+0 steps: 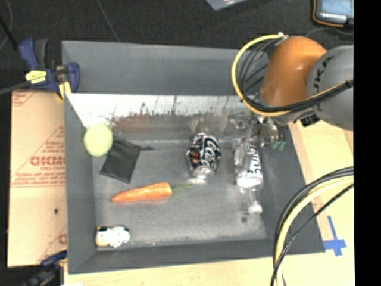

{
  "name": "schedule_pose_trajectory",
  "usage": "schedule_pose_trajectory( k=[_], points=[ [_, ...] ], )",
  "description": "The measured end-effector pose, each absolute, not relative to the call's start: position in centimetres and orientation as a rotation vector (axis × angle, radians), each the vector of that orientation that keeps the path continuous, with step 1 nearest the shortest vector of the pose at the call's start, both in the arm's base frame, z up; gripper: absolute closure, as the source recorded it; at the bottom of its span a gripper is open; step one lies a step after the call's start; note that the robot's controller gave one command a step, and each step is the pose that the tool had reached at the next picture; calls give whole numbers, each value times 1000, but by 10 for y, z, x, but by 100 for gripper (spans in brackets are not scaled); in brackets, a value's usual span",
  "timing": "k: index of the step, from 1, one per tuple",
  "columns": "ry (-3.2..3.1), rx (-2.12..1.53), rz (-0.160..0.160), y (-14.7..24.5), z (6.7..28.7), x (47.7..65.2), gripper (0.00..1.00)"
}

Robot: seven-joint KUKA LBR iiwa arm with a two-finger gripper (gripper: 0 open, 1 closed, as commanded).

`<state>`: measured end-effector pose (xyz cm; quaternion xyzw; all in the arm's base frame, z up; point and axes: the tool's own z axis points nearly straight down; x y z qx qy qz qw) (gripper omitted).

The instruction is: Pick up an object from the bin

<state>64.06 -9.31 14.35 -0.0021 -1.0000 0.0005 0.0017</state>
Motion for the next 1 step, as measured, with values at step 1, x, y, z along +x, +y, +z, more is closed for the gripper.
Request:
schedule_pose_trajectory(
  k=[1],
  points=[
    [-3146, -4, 3, -93, 149, 642, 0]
  ],
)
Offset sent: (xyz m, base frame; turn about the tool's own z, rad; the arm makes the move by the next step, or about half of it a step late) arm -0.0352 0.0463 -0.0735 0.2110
